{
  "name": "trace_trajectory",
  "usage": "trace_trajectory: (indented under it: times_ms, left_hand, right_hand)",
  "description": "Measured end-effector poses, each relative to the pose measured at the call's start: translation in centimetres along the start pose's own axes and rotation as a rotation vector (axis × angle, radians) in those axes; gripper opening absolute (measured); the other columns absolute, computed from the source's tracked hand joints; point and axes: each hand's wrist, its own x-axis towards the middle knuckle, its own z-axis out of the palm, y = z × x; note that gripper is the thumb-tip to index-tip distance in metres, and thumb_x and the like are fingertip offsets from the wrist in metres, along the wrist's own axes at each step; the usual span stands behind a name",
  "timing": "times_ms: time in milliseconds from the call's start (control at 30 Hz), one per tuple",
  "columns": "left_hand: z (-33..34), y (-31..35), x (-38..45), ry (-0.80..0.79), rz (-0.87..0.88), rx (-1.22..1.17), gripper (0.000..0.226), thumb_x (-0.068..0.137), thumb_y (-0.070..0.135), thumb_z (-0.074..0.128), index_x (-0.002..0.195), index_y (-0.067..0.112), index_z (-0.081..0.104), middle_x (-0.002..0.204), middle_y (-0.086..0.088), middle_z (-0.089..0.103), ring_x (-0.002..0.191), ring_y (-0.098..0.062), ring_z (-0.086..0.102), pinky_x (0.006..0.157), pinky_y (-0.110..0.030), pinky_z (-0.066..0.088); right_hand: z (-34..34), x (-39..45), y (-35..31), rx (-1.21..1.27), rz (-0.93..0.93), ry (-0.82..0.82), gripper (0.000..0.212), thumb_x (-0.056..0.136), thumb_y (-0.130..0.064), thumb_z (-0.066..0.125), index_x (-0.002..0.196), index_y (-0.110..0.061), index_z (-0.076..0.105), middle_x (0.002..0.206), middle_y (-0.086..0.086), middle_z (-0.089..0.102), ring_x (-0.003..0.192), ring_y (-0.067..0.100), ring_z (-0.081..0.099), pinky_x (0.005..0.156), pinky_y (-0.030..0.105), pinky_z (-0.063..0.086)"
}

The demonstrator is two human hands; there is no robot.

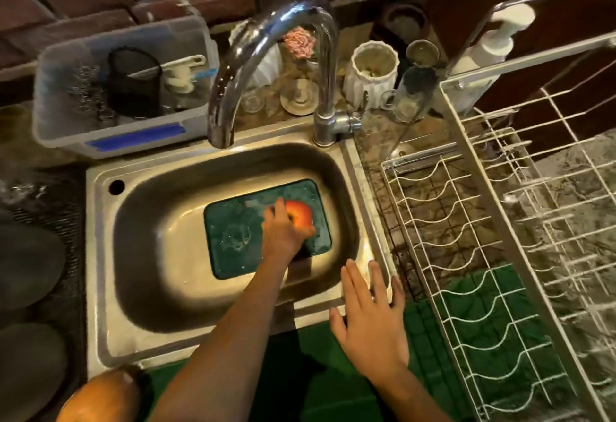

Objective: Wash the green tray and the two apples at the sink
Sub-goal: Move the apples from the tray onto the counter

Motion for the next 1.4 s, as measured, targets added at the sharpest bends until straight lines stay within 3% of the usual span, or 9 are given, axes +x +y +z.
trace_trajectory:
  times_ms: [367, 700, 1033, 1267, 1400]
  left_hand:
    - [-1.1, -0.5, -0.9, 0.071, -0.002, -0.028, 0.098, 0.069, 0.039, 0.086, 0.151, 0.022, 0.035, 0.147, -0.009, 0.041, 0.131, -0.034, 0.045, 0.106, -0.048, 0.042]
    - [-8.4, -3.4, -12.5, 0.21, 0.043, -0.077, 0.094, 0.068, 0.045, 0.083, 0.148, 0.032, 0.035, 0.146, 0.004, 0.043, 0.131, -0.022, 0.046, 0.104, -0.04, 0.043]
    - [-8.9, -11.6, -26.1, 0.298, -0.1, -0.068, 0.09, 0.065, 0.045, 0.081, 0.144, 0.032, 0.04, 0.141, 0.004, 0.049, 0.128, -0.023, 0.05, 0.103, -0.041, 0.046]
    - [-8.8, -18.7, -32.0, 0.406, -0.285, -0.134, 0.095, 0.064, 0.048, 0.083, 0.147, 0.031, 0.039, 0.145, 0.002, 0.047, 0.131, -0.023, 0.048, 0.102, -0.038, 0.044]
    - [-9.9, -21.6, -33.2, 0.496, -0.361, -0.149, 0.098, 0.061, 0.049, 0.084, 0.146, 0.027, 0.04, 0.143, -0.002, 0.051, 0.129, -0.027, 0.05, 0.101, -0.044, 0.047]
  right_hand:
    - [0.0, 0.0, -0.1, 0.012, 0.008, 0.001, 0.071, 0.09, -0.054, 0.043, 0.15, -0.016, 0.045, 0.162, -0.001, 0.033, 0.15, 0.032, 0.027, 0.112, 0.063, 0.025]
    - [-0.3, -0.5, -0.6, 0.018, -0.004, 0.011, 0.07, 0.094, -0.055, 0.03, 0.149, -0.015, 0.046, 0.16, -0.001, 0.037, 0.149, 0.032, 0.028, 0.114, 0.062, 0.022]
    - [0.5, -0.5, -0.3, -0.031, 0.017, 0.043, 0.075, 0.093, -0.058, 0.008, 0.156, -0.023, 0.032, 0.165, -0.006, 0.024, 0.152, 0.027, 0.017, 0.119, 0.056, 0.011]
    - [0.5, -1.0, -0.4, -0.004, 0.037, 0.083, 0.061, 0.1, -0.05, 0.034, 0.153, -0.021, 0.038, 0.163, -0.004, 0.031, 0.15, 0.028, 0.02, 0.119, 0.056, 0.015]
    - [0.7, -0.9, -0.4, -0.001, 0.038, 0.094, 0.062, 0.101, -0.052, 0.025, 0.154, -0.022, 0.036, 0.163, -0.004, 0.029, 0.151, 0.028, 0.018, 0.119, 0.054, 0.011]
